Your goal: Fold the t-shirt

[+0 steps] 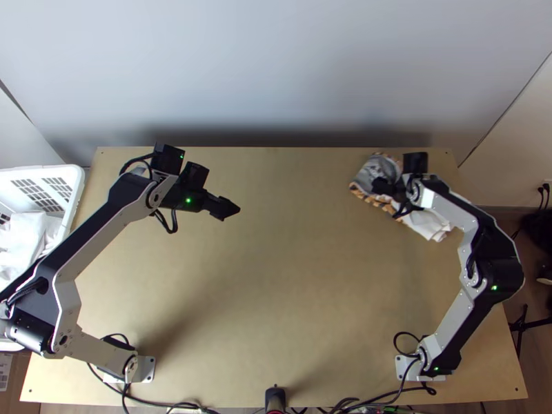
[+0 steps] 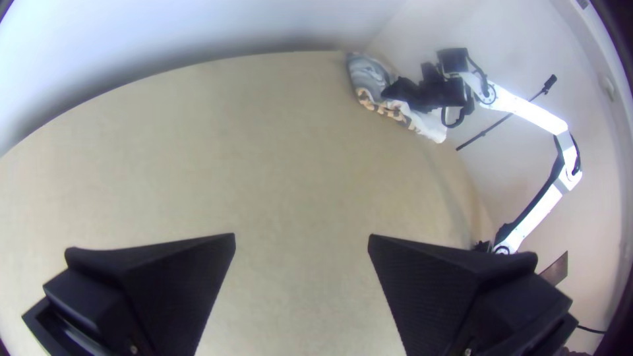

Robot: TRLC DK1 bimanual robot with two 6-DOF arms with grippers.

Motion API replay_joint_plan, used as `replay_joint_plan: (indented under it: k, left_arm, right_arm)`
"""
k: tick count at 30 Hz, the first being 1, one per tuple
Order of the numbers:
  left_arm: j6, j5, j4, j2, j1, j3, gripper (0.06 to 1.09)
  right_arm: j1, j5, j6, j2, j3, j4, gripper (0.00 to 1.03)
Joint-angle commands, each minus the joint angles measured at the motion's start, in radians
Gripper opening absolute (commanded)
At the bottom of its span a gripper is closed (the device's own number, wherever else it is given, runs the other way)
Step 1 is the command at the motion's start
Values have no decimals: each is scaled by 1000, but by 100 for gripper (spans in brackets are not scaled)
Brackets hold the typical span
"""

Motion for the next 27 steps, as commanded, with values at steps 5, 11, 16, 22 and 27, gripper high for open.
replay_joint_plan:
  k: [5, 11, 16, 22, 27]
  left_arm:
    - [13, 0, -3, -29, 23, -30, 104]
    - [20, 0, -5, -32, 29, -35, 104]
    - [20, 0, -5, -32, 27, -32, 104]
    - [20, 0, -5, -35, 27, -30, 104]
    - [20, 0, -7, -40, 30, -30, 104]
  right_arm:
    - [-121, 57, 31, 62, 127, -31, 98]
    - [-157, 74, 30, 66, 159, -44, 98]
    - [-143, 73, -21, 65, 170, -45, 98]
    - [-98, 73, -67, 54, 161, -45, 98]
    - [-54, 71, -61, 31, 134, -47, 98]
